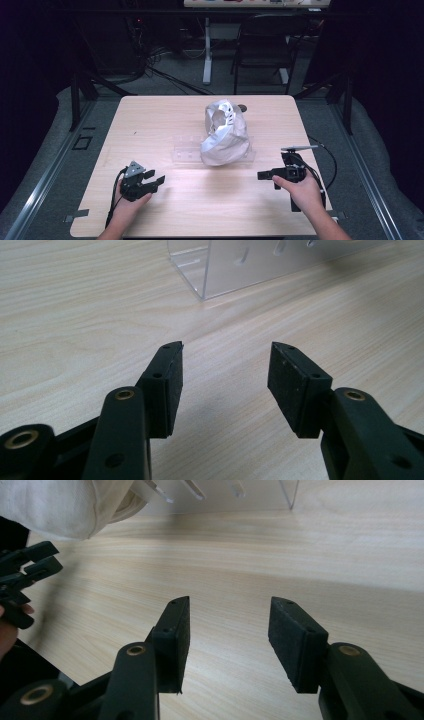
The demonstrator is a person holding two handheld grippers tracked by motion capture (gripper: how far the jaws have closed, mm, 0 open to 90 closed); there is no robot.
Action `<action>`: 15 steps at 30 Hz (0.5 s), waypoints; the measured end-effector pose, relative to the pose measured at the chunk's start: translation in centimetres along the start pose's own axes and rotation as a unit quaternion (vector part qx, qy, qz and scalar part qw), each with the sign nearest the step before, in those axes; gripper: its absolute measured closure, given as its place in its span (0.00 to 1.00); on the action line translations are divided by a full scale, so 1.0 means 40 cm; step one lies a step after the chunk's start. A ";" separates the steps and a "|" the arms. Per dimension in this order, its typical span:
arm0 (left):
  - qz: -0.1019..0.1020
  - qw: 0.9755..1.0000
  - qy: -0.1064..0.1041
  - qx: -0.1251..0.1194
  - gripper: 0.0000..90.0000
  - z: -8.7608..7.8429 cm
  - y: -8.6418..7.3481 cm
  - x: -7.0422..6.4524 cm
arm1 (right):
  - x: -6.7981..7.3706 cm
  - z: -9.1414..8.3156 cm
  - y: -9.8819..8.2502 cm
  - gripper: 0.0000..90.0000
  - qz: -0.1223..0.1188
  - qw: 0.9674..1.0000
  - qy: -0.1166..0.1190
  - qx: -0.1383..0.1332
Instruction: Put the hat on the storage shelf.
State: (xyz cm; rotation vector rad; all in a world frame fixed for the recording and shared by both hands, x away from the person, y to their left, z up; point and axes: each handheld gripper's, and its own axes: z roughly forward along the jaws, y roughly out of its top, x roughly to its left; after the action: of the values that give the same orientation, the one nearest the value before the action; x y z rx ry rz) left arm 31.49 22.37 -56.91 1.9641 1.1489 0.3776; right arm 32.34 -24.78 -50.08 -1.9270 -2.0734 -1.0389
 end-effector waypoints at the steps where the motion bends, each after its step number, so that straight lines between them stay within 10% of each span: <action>1: 0.000 1.000 0.000 0.000 0.54 0.001 0.000 0.000 | -0.005 0.006 -0.010 0.57 -0.004 1.000 -0.001 -0.006; 4: 0.001 1.000 -0.002 0.000 0.54 0.002 0.000 -0.001 | -0.025 0.017 -0.038 0.57 -0.034 0.999 -0.039 -0.014; 7: 0.003 1.000 -0.001 0.001 0.54 0.002 0.000 -0.001 | -0.038 0.036 -0.068 0.56 -0.021 0.998 -0.015 -0.053; 10: 0.004 1.000 0.001 0.000 0.54 0.004 -0.001 0.000 | -0.051 0.035 -0.093 0.56 -0.068 0.993 -0.073 -0.069; 15: 0.005 1.000 0.001 0.002 0.54 0.006 -0.001 -0.001 | -0.062 0.059 -0.126 0.55 -0.062 0.988 -0.068 -0.122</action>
State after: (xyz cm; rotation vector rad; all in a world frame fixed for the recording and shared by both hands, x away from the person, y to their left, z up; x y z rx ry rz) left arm 31.60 22.23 -57.09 1.9749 1.1424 0.3821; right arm 28.97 -25.30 -55.15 -2.0537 -2.2589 -1.2769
